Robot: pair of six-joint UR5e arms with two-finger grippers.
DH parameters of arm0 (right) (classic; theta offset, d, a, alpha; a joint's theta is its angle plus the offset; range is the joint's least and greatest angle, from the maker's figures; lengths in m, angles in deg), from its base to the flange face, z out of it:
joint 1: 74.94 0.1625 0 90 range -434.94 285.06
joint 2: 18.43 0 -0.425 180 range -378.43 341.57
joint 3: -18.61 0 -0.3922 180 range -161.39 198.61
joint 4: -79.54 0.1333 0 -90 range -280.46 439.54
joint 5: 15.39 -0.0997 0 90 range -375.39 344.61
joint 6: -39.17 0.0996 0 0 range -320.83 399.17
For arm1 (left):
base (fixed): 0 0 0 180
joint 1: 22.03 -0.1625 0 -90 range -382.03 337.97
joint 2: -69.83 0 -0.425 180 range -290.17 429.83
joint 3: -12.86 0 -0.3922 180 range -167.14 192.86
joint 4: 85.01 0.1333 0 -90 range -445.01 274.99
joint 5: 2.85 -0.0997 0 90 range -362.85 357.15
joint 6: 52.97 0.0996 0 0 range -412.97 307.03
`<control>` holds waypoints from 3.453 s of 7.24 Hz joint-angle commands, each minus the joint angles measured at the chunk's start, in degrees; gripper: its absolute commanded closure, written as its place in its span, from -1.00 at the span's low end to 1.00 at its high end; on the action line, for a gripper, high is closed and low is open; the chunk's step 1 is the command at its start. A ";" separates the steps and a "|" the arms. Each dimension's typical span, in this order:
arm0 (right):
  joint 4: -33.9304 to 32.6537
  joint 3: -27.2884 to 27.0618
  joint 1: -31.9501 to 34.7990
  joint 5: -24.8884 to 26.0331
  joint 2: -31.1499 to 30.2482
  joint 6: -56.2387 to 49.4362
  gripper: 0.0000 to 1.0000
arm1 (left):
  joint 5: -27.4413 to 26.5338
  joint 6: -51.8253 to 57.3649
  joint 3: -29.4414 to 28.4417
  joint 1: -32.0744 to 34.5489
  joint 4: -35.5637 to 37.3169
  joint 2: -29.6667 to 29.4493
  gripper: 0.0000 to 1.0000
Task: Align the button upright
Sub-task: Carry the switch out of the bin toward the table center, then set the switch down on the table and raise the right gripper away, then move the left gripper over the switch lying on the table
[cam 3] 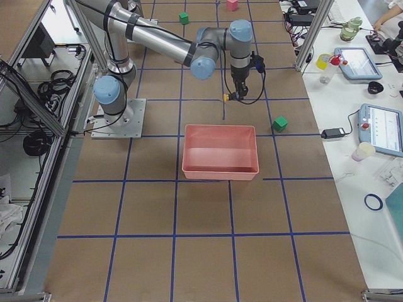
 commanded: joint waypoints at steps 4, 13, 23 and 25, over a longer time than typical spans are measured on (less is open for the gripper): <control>-16.91 0.87 29.88 -0.19 14.11 35.95 1.00 | 0.06 -0.10 0.00 0.00 0.26 -0.02 -1.00; -20.88 1.39 33.42 1.66 19.58 38.71 -0.55 | 0.06 0.08 0.00 0.00 0.35 -0.19 -1.00; 29.68 12.11 13.13 -1.60 -12.14 23.94 -1.00 | 1.98 -1.14 3.06 1.91 5.96 -3.52 -1.00; 28.08 12.12 12.95 -1.15 -12.24 23.68 -1.00 | 4.63 -11.19 9.20 9.80 20.39 -6.50 -1.00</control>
